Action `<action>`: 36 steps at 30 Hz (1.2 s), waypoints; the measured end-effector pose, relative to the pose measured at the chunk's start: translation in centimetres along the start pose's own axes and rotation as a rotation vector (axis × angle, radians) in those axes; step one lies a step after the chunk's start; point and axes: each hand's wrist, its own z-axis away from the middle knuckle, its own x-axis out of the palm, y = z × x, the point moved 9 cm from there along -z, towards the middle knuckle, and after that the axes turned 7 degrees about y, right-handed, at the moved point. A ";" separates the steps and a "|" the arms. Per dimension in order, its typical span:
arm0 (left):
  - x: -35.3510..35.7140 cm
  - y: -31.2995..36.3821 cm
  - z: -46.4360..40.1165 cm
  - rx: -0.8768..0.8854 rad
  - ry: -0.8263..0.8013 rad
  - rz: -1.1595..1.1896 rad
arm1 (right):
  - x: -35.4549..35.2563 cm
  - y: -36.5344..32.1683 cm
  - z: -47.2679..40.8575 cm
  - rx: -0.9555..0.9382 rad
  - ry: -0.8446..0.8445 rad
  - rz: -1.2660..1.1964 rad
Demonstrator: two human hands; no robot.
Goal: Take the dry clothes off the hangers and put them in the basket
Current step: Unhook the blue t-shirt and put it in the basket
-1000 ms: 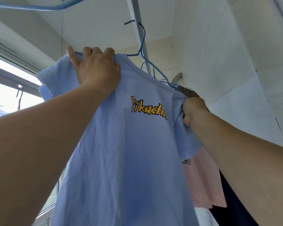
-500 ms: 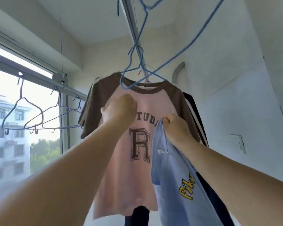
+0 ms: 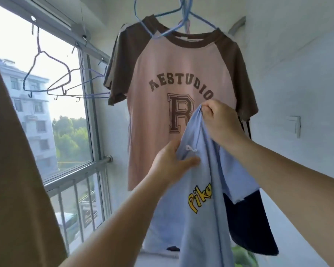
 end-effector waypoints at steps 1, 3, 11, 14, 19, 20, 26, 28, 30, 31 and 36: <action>-0.2 -1.2 1.0 -0.031 0.008 -0.014 | 0.1 0.0 0.9 0.012 -0.008 -0.019; -0.4 -3.2 2.4 -0.063 -0.005 -0.059 | 0.4 0.0 2.2 0.029 -0.020 -0.056; -0.5 -10.2 8.9 -0.175 -0.211 -0.094 | 1.1 -0.4 8.2 0.107 -0.099 -0.178; -1.9 -12.7 10.5 -0.256 -0.207 -0.057 | 1.2 0.1 10.3 0.125 -0.177 -0.134; -5.2 -16.9 13.4 -0.408 -0.123 0.126 | 2.7 2.7 16.3 0.274 -0.511 -0.141; -5.7 -17.9 14.0 -0.432 -0.116 0.142 | 3.1 3.1 17.8 0.320 -0.597 -0.171; -6.9 -19.8 17.1 -0.507 -0.109 0.204 | 4.1 5.4 25.9 0.512 -0.944 -0.130; -6.8 -20.5 17.9 -0.514 -0.145 0.195 | 4.3 6.2 27.3 0.553 -0.937 -0.085; -6.4 -21.1 19.0 -0.546 -0.199 0.220 | 4.2 6.6 28.4 0.608 -0.873 -0.097; -6.2 -21.0 19.6 -0.565 -0.222 0.233 | 4.2 6.7 28.9 0.636 -0.841 -0.117; -5.8 -21.5 22.4 -0.664 -0.259 0.268 | 5.4 6.1 31.9 0.683 -0.764 -0.202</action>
